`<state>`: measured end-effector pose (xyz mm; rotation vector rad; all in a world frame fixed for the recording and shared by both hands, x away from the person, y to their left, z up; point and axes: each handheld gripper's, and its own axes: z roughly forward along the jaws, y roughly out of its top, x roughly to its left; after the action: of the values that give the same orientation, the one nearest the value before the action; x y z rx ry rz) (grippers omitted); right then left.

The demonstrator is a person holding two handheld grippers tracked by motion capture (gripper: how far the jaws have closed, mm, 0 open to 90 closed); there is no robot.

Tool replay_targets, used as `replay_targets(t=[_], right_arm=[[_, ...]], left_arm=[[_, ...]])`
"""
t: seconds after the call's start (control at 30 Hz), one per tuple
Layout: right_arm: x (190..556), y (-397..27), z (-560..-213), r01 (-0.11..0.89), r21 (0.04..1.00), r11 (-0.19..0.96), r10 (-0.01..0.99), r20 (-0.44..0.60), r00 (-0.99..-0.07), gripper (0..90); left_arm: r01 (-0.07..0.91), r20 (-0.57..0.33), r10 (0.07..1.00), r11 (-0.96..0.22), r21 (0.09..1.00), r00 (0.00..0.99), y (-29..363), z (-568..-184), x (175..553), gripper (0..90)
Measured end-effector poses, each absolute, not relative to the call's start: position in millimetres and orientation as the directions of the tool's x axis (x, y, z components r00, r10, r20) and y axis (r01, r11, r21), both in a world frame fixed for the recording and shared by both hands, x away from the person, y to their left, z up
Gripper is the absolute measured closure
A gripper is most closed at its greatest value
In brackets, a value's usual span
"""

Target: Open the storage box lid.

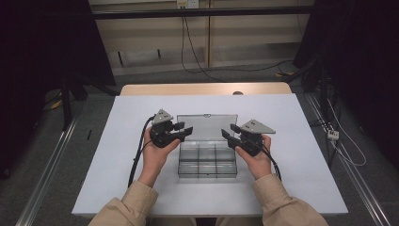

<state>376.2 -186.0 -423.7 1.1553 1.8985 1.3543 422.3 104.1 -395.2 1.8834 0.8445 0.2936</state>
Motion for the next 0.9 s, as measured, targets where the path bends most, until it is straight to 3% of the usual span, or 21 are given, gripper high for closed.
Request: replay_targets(t=[0.9], right_arm=[[383.1,-184.4,-426.3,0.341,0.932,0.121,0.875,0.061,-0.479,54.3]], left_arm=[[0.430,-0.166,0.686,-0.234,0.872,0.709,100.5,-397.0,429.2,55.8]])
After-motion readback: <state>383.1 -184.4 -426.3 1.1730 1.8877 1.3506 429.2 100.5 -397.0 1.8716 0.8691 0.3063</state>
